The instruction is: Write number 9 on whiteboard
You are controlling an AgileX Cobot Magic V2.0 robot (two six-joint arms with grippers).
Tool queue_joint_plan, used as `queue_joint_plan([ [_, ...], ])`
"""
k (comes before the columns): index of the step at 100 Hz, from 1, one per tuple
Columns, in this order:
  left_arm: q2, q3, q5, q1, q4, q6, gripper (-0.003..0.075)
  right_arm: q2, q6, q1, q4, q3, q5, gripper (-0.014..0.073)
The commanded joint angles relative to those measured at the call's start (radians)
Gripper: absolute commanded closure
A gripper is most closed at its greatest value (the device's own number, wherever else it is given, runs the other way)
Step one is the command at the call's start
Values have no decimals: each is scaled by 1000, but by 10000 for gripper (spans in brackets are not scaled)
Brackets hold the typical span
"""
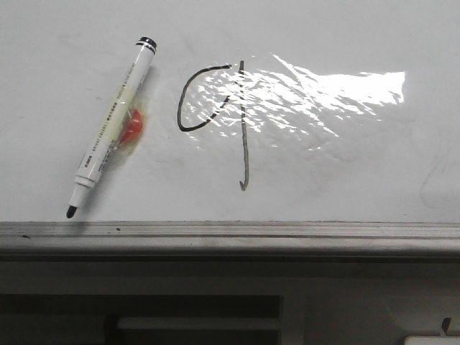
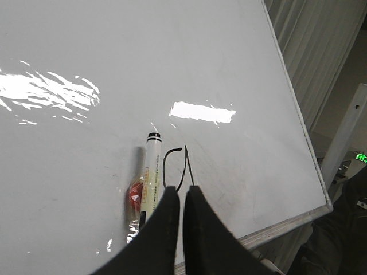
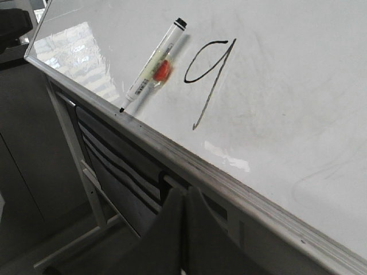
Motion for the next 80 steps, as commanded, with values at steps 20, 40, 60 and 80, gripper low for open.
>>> queue_joint_plan([
  [20,12,-25,-59,12,114,4,741,-7,-9,1,-6,-23,-76,656],
  [40,12,-23,-136,180,486,-79,741,-7,-9,1,-6,-23,-76,656],
  [60,12,20,-129,484,906,-615,741,-7,-9,1,-6,-23,-76,656],
  [80,-58,72,-38,738,1064,-773,741,-7,-9,1,-6,-23,-76,656],
])
